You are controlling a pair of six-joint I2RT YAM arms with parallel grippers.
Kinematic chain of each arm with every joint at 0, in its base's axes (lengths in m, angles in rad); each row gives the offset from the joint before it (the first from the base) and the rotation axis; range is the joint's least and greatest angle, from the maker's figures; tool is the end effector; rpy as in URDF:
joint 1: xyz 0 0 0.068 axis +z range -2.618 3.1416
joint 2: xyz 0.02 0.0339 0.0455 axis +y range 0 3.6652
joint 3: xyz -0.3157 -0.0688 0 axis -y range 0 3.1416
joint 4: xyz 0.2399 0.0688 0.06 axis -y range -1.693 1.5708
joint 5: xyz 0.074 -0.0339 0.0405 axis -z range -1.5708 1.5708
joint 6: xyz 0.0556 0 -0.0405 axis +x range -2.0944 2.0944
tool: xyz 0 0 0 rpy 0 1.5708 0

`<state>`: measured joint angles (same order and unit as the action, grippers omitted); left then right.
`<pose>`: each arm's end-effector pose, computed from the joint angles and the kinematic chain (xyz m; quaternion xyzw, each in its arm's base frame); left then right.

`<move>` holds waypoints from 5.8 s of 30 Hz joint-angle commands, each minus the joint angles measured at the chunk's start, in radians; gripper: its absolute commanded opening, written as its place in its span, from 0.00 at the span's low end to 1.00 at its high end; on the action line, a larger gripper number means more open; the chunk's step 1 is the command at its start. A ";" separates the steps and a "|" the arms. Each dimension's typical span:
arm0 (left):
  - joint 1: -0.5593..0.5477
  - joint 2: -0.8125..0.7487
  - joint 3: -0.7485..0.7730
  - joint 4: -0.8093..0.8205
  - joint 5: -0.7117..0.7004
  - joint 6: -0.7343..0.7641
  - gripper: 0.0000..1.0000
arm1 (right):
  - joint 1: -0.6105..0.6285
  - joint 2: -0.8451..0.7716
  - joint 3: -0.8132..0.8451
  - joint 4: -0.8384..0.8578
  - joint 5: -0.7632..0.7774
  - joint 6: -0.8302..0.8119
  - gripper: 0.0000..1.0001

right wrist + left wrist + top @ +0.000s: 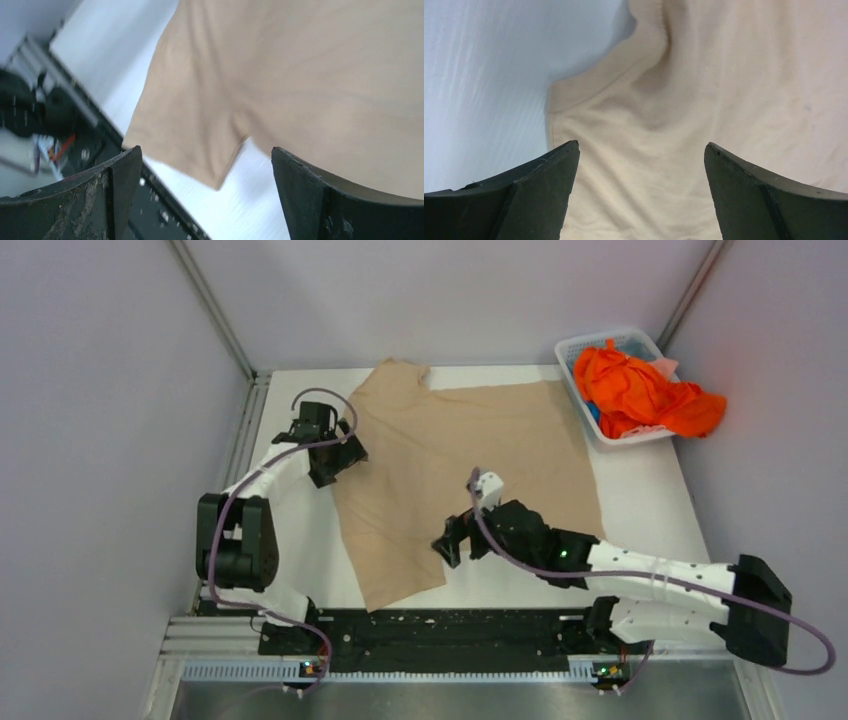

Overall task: Fold and stack the t-shirts
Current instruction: Flatten out the tshirt, then grab the side of the flattened tshirt closest away from the robot with both arms, then fold the flattened tshirt in 1/3 of the way

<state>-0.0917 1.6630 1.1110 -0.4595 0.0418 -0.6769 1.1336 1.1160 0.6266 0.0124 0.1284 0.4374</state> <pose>0.3518 -0.0347 0.2433 -0.2717 0.9218 -0.1221 0.2483 0.1064 0.2108 0.2780 -0.2594 0.8126 0.3283 0.4057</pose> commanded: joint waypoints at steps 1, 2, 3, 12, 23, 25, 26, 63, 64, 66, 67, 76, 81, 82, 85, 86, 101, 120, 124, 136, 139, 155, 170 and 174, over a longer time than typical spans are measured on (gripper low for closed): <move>-0.104 -0.192 0.021 -0.079 -0.126 0.014 0.99 | -0.162 -0.141 0.015 -0.149 0.219 0.146 0.99; -0.139 -0.227 0.005 -0.095 -0.157 0.008 0.99 | -0.237 -0.157 0.002 -0.170 0.179 0.174 0.99; -0.173 -0.263 -0.016 -0.112 -0.191 -0.011 0.99 | -0.312 -0.170 -0.011 -0.202 0.140 0.199 0.99; -0.628 -0.581 -0.350 -0.233 -0.330 -0.218 0.99 | -0.802 -0.195 -0.063 -0.412 0.092 0.310 0.99; -0.989 -0.582 -0.537 -0.335 -0.259 -0.452 0.82 | -0.805 -0.231 -0.105 -0.450 0.183 0.320 0.99; -0.990 -0.562 -0.555 -0.313 -0.282 -0.476 0.74 | -0.806 -0.233 -0.110 -0.447 0.179 0.318 0.99; -0.990 -0.551 -0.561 -0.309 -0.293 -0.489 0.73 | -0.806 -0.232 -0.111 -0.447 0.175 0.316 0.98; -0.988 -0.687 -0.601 -0.270 -0.478 -0.429 0.00 | -1.023 -0.190 -0.314 -0.333 0.244 0.466 0.60; -0.988 -0.696 -0.606 -0.276 -0.469 -0.424 0.00 | -1.022 -0.184 -0.322 -0.318 0.238 0.466 0.56; -0.988 -0.704 -0.614 -0.294 -0.453 -0.427 0.00 | -1.022 -0.175 -0.330 -0.297 0.236 0.459 0.48; -0.989 -0.706 -0.619 -0.305 -0.449 -0.438 0.00 | -1.022 -0.171 -0.330 -0.293 0.241 0.456 0.43; -0.992 -0.760 -0.659 -0.387 -0.327 -0.535 0.00 | -1.022 -0.235 -0.303 -0.374 0.169 0.397 0.00; -1.045 -0.873 -0.743 -0.360 -0.199 -0.636 0.00 | -1.022 -0.444 -0.343 -0.520 0.110 0.428 0.00; -1.052 -0.892 -0.767 -0.323 -0.175 -0.642 0.00 | -1.022 -0.482 -0.349 -0.536 0.096 0.430 0.00; -1.054 -0.931 -0.793 -0.263 -0.133 -0.638 0.00 | -1.022 -0.552 -0.337 -0.579 0.079 0.432 0.00; -1.054 -0.934 -0.788 -0.268 -0.142 -0.634 0.00 | -1.022 -0.557 -0.335 -0.579 0.078 0.432 0.00; -0.834 -0.609 -0.492 0.059 -0.199 -0.257 0.00 | -1.022 -0.240 -0.156 -0.422 0.049 0.350 0.00; -0.345 -0.332 -0.070 0.167 -0.215 -0.016 0.00 | -1.022 0.220 0.275 -0.341 0.142 0.299 0.00; -0.278 -0.319 -0.051 0.206 -0.205 0.017 0.00 | -1.022 0.253 0.300 -0.330 0.166 0.289 0.00; -0.221 -0.173 0.058 0.231 -0.162 0.116 0.00 | -1.022 0.327 0.336 -0.284 0.209 0.269 0.00; -0.213 -0.101 0.088 0.227 -0.157 0.118 0.00 | -1.022 0.360 0.337 -0.247 0.201 0.260 0.00; -0.116 0.173 0.418 -0.013 -0.073 0.095 0.99 | -1.004 0.397 0.438 -0.259 0.202 0.115 0.86; -0.187 0.139 0.176 0.131 0.078 0.090 0.99 | -0.709 0.471 0.376 -0.143 -0.025 -0.021 0.94; -0.172 0.282 0.342 0.048 -0.112 0.113 0.99 | -0.706 0.519 0.386 -0.136 -0.020 0.003 0.93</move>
<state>-0.2836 1.8378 1.2972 -0.3855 0.1089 -0.5976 0.4171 1.6119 0.9592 -0.1493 0.1242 0.4461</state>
